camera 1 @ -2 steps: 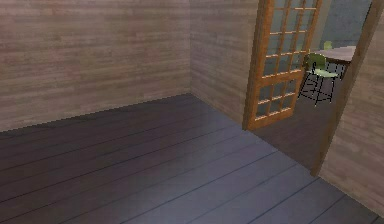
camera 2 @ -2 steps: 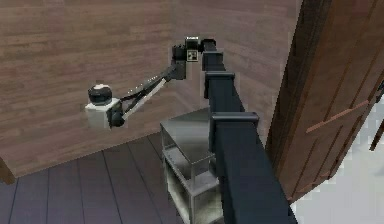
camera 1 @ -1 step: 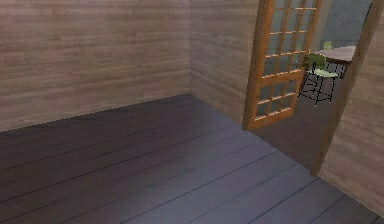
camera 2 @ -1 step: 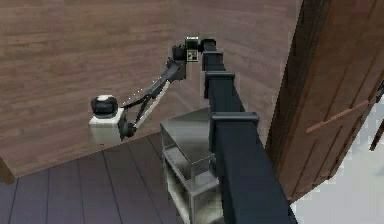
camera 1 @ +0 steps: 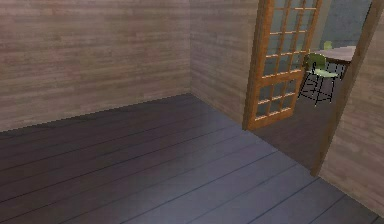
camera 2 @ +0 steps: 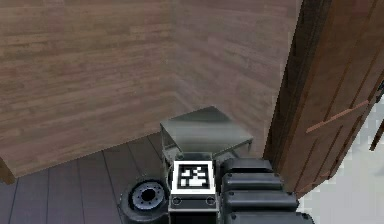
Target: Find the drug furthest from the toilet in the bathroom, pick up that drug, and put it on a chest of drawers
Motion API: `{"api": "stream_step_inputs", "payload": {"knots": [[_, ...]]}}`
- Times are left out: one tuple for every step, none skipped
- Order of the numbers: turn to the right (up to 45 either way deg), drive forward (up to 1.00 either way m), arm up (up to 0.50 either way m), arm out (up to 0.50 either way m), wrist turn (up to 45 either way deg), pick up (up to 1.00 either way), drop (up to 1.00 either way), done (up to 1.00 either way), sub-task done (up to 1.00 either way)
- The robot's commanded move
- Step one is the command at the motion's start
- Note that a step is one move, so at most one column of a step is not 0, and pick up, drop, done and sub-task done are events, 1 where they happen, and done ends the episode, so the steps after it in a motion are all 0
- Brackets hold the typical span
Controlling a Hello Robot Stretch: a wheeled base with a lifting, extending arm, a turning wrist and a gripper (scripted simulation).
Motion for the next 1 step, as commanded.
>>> {"api": "stream_step_inputs", "payload": {"knots": [[45.0, 0.00, 0.00, 0.00, 0.0, 0.00, 0.00, 0.00, 0.00]]}}
